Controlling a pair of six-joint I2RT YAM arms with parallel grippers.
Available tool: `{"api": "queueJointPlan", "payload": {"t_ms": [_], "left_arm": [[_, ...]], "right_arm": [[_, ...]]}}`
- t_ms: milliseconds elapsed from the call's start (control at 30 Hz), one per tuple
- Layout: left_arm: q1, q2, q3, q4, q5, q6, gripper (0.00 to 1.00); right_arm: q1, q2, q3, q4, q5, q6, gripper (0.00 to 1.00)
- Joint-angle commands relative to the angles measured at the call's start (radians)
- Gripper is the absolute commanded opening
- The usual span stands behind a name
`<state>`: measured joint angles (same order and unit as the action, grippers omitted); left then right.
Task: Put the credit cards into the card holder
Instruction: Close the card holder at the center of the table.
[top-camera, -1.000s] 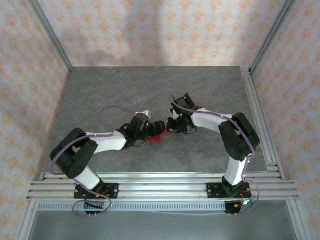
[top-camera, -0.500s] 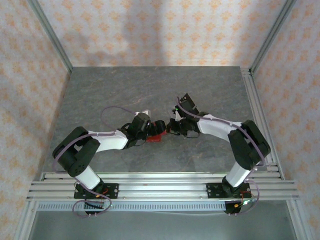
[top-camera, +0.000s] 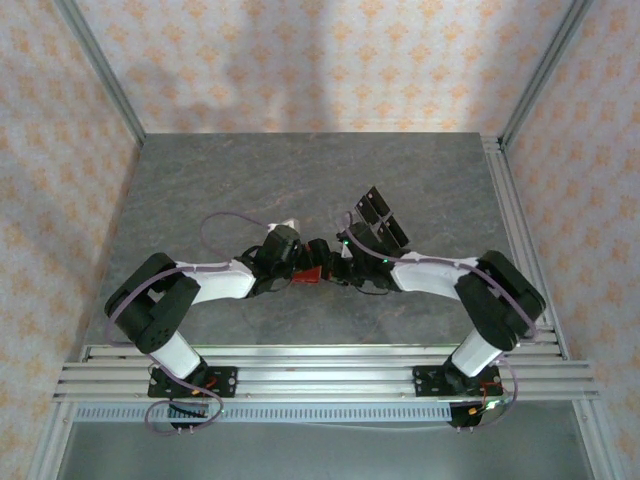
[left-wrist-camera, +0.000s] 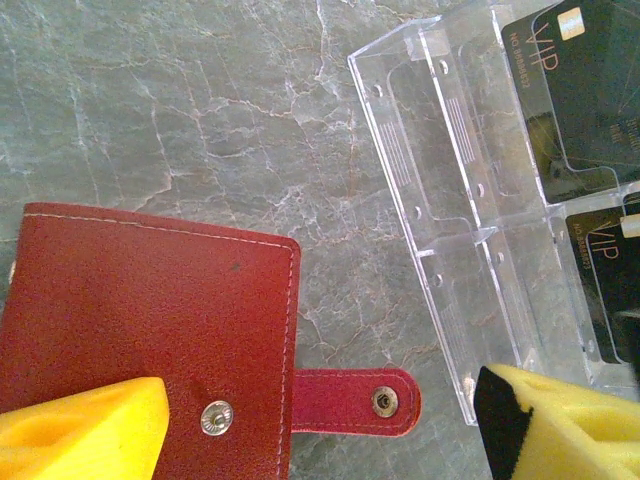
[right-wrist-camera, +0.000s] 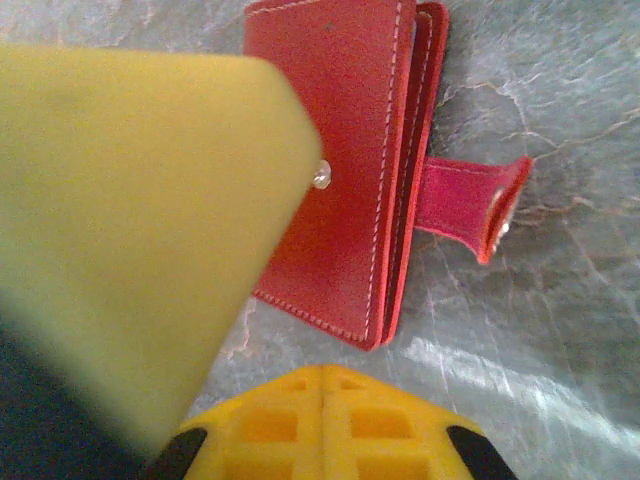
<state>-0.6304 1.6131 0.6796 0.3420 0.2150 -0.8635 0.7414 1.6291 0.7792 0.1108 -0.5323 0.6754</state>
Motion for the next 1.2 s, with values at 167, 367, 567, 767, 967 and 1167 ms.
{"api": "queueJointPlan", "payload": {"t_ms": [167,367,567,767,967,1167], "left_arm": [[-0.003,-0.002,0.009,-0.050,-0.009,-0.007,0.82],[-0.003,-0.046,0.016,-0.077,-0.033,-0.048,0.82],[-0.003,-0.128,0.069,-0.186,-0.091,-0.055,0.85],[0.027,-0.153,0.149,-0.306,-0.123,-0.017,0.86],[0.128,-0.058,0.193,-0.280,0.050,0.093,0.86],[0.155,-0.009,0.222,-0.248,0.170,0.175,0.86]], "right_arm": [[0.010,0.103,-0.011,0.243,0.045,0.080,0.00],[0.010,0.139,-0.035,0.240,0.070,0.096,0.00],[0.010,0.156,-0.037,0.198,0.081,0.094,0.00],[0.010,0.164,-0.037,0.187,0.077,0.093,0.00],[0.010,0.162,-0.033,0.175,0.068,0.089,0.00],[0.010,0.163,-0.032,0.168,0.068,0.087,0.00]]}}
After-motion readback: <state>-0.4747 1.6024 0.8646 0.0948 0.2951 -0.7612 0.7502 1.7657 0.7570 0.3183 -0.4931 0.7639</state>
